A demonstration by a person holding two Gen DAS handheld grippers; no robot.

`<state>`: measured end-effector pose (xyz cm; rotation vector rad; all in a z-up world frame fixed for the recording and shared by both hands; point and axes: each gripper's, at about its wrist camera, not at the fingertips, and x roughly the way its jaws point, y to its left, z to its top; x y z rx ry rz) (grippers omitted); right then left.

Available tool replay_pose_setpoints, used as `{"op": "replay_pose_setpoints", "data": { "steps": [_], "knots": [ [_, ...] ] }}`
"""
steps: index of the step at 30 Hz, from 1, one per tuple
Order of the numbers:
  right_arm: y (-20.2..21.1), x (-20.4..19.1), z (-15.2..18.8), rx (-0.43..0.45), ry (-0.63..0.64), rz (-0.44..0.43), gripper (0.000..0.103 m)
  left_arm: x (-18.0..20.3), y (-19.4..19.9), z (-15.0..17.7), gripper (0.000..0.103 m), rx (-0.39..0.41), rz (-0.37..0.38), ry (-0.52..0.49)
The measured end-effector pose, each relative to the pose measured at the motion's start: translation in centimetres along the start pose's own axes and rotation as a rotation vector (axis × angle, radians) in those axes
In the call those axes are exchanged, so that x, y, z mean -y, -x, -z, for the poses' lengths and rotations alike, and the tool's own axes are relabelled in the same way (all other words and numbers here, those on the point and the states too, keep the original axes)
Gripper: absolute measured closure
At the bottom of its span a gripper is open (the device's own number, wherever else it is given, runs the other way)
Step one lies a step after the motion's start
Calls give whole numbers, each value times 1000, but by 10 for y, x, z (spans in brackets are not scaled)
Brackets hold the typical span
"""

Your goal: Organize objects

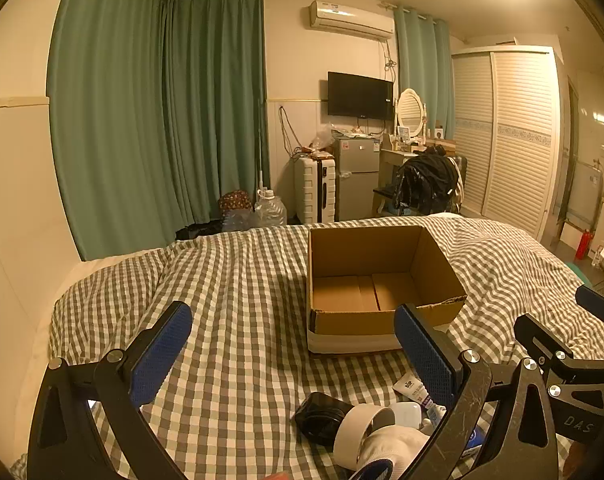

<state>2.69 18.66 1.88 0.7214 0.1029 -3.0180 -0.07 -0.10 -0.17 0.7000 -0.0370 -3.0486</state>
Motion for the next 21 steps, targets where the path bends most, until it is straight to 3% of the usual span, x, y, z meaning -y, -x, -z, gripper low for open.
{"op": "replay_pose_setpoints", "data": {
  "steps": [21],
  "knots": [
    [-4, 3, 4, -13, -6, 2, 0, -6, 4, -1, 0, 15, -5, 2]
  ]
}}
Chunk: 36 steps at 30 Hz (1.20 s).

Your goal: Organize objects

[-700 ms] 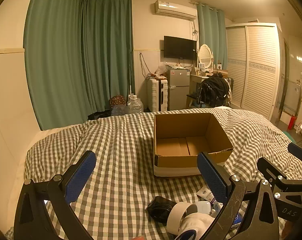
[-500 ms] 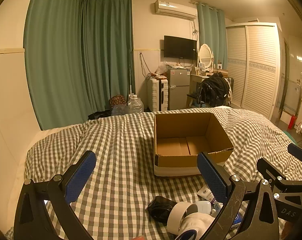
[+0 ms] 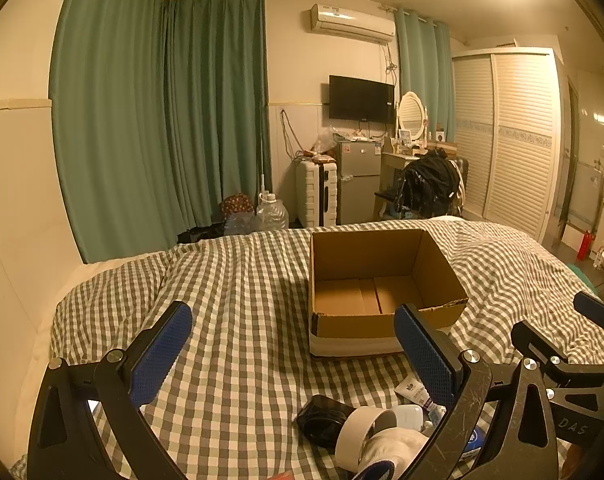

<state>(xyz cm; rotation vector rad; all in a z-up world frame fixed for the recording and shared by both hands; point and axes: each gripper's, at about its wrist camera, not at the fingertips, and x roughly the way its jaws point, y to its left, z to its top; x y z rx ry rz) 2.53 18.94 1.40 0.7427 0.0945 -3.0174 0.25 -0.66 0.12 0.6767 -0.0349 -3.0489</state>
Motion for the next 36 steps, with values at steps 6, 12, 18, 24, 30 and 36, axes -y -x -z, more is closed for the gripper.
{"op": "replay_pose_setpoints", "data": {
  "steps": [6, 12, 18, 24, 30, 36],
  "knots": [
    [-2, 0, 1, -8, 2, -2, 0, 2, -2, 0, 0, -10, -3, -3],
    [-5, -2, 1, -13, 4, -3, 0, 3, -2, 0, 0, -11, -4, -4],
    [-5, -3, -1, -17, 7, -6, 0, 0, -1, -1, 0, -2, -3, 1],
    [-4, -4, -1, -17, 12, -8, 0, -1, -2, -1, 0, -7, 1, 10],
    [-3, -6, -3, -19, 18, -9, 0, 0, -3, -1, 0, -12, 6, 9],
    [-2, -5, -2, -17, 16, -11, 0, 2, -7, 4, 0, -10, -40, -11]
  ]
}}
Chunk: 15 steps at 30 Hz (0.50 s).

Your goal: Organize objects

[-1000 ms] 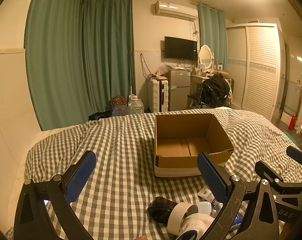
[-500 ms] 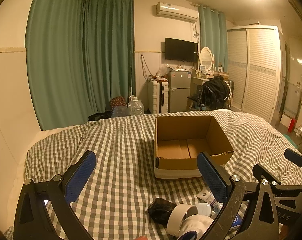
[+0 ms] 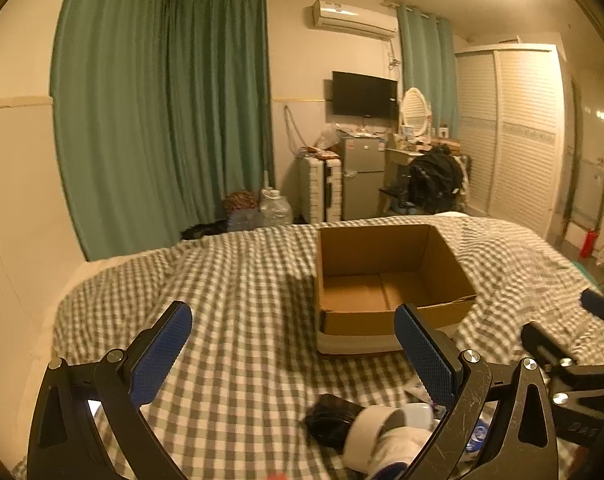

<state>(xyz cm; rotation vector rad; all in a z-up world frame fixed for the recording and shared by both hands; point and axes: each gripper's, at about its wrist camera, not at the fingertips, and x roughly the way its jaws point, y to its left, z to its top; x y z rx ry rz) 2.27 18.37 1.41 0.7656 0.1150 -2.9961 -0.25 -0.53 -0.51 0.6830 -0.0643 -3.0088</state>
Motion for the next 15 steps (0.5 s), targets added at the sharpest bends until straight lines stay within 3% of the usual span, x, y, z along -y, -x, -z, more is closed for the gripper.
{"op": "replay_pose_setpoints", "data": {
  "steps": [15],
  "knots": [
    [7, 11, 6, -29, -2, -29, 0, -6, 2, 14, 0, -67, 16, 5]
  ]
}}
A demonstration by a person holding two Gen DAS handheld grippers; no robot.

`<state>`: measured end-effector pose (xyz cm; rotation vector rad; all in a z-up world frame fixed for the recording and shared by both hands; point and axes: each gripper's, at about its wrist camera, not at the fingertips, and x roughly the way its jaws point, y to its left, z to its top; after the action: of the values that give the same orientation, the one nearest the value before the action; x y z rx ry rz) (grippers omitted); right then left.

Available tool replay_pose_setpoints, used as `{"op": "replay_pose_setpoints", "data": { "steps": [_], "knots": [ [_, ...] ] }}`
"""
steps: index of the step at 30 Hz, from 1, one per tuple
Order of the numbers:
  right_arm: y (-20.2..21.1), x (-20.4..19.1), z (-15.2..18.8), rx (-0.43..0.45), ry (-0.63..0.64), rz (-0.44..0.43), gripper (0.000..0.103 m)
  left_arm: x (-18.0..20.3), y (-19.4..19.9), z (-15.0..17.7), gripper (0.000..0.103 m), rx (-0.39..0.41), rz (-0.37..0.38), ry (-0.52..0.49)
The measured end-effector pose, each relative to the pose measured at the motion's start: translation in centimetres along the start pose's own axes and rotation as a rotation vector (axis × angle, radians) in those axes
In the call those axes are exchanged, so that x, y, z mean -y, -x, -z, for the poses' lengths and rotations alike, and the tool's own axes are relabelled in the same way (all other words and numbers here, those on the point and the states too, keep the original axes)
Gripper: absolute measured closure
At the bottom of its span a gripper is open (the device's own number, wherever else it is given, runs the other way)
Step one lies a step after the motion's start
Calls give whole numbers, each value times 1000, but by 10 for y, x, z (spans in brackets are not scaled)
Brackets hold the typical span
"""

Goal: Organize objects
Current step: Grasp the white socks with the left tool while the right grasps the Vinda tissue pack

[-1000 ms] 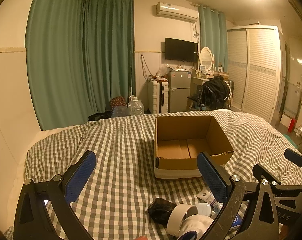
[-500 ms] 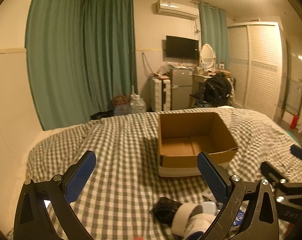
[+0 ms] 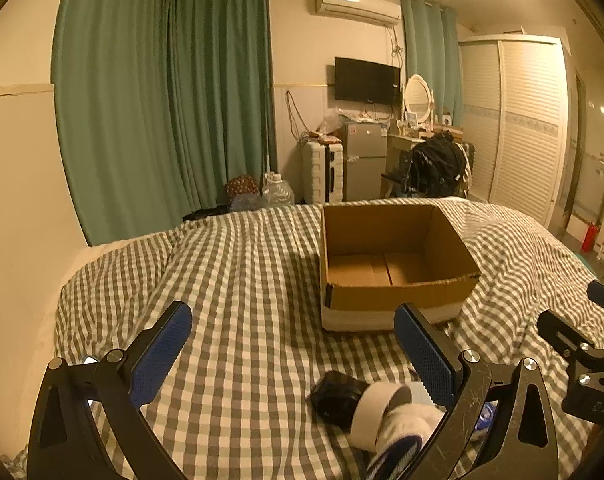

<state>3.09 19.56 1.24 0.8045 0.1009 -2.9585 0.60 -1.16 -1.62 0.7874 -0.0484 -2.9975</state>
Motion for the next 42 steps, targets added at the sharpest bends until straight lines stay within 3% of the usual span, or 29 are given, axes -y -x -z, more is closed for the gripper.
{"op": "replay_pose_setpoints", "data": {
  "steps": [8, 16, 20, 24, 26, 29, 30, 31, 32, 36, 42],
  "knots": [
    [-9, -2, 21, -99, 43, -1, 0, 18, 1, 29, 0, -97, 79, -60],
    [-33, 2, 45, -210, 37, 16, 0, 53, -28, 70, 0, -240, 161, -194],
    [-53, 1, 56, -273, 24, -13, 2, 58, -38, 80, 2, -274, 210, -200],
    [-73, -4, 60, -302, 7, -62, 5, 59, -45, 84, 12, -319, 286, -176],
    [-85, -10, 63, -332, 13, -84, 12, 60, -47, 87, 17, -328, 305, -179],
    [-106, -21, 73, -407, 35, -111, 25, 64, -47, 90, 44, -361, 363, -181],
    [-109, -22, 75, -424, 31, -124, 27, 65, -48, 92, 57, -375, 387, -178],
    [-115, -22, 79, -449, 16, -146, 35, 67, -48, 92, 62, -382, 406, -175],
    [-117, -21, 81, -460, 11, -153, 40, 67, -48, 92, 62, -381, 406, -177],
    [-114, -18, 85, -455, 11, -155, 43, 66, -45, 90, 68, -380, 396, -165],
    [-95, -11, 77, -405, -2, -146, 44, 59, -33, 77, 68, -369, 369, -139]
  ]
}}
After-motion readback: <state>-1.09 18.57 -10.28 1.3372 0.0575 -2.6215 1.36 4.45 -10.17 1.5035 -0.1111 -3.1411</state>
